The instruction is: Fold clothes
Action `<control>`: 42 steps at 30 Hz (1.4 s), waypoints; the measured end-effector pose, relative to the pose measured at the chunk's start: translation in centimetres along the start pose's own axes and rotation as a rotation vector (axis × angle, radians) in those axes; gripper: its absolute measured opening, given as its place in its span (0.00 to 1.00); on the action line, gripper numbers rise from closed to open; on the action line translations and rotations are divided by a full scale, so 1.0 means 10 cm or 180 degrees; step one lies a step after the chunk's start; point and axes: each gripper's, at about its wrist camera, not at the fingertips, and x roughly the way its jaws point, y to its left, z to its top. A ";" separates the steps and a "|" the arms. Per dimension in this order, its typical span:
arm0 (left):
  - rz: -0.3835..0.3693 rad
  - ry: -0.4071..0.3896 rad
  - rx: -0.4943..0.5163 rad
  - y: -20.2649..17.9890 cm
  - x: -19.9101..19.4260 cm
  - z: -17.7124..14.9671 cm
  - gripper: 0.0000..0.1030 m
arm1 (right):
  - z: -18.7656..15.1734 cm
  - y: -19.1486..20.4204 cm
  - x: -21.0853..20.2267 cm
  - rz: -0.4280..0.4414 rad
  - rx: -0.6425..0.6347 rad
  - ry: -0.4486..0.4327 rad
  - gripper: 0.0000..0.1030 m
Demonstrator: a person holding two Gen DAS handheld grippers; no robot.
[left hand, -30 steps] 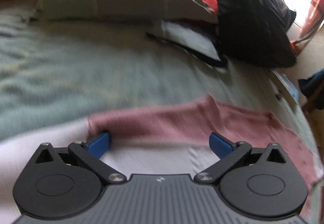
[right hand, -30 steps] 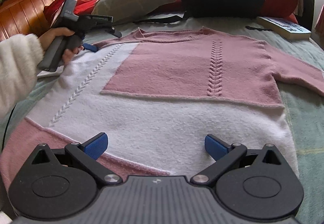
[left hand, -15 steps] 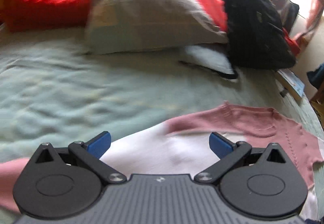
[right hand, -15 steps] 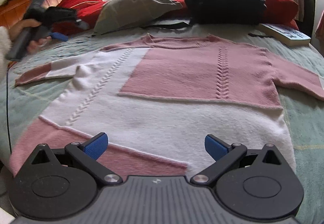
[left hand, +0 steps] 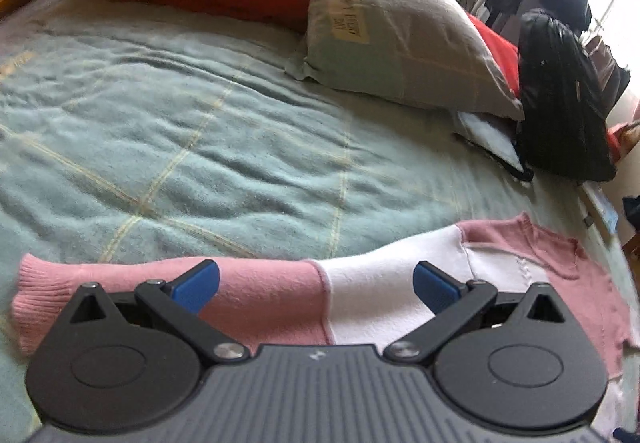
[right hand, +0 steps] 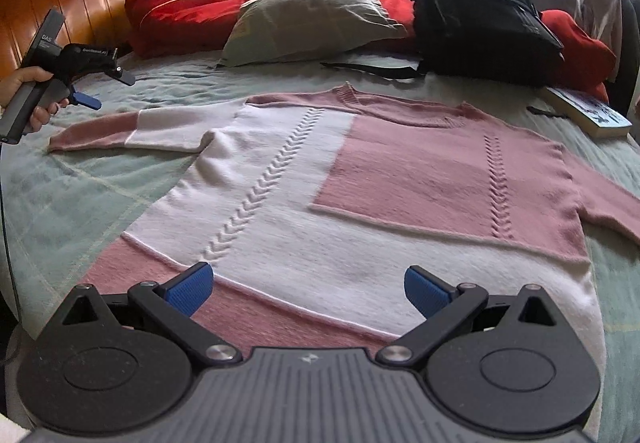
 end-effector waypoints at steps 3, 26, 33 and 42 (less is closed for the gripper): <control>-0.0154 -0.0004 -0.0075 0.10 0.14 -0.02 0.99 | 0.04 0.09 0.07 -0.0037 -0.0042 0.0051 1.00; -0.0575 0.0006 -0.0443 0.47 0.06 -0.04 0.99 | 0.09 0.21 0.31 -0.0171 -0.0115 0.0252 1.00; -0.0599 0.0161 -0.0387 0.54 0.09 -0.11 0.99 | 0.08 0.21 0.36 -0.0151 -0.0091 0.0271 1.00; -0.0231 -0.0216 -0.0647 0.71 0.22 -0.06 0.99 | 0.05 0.25 0.32 -0.0166 -0.0137 0.0282 1.00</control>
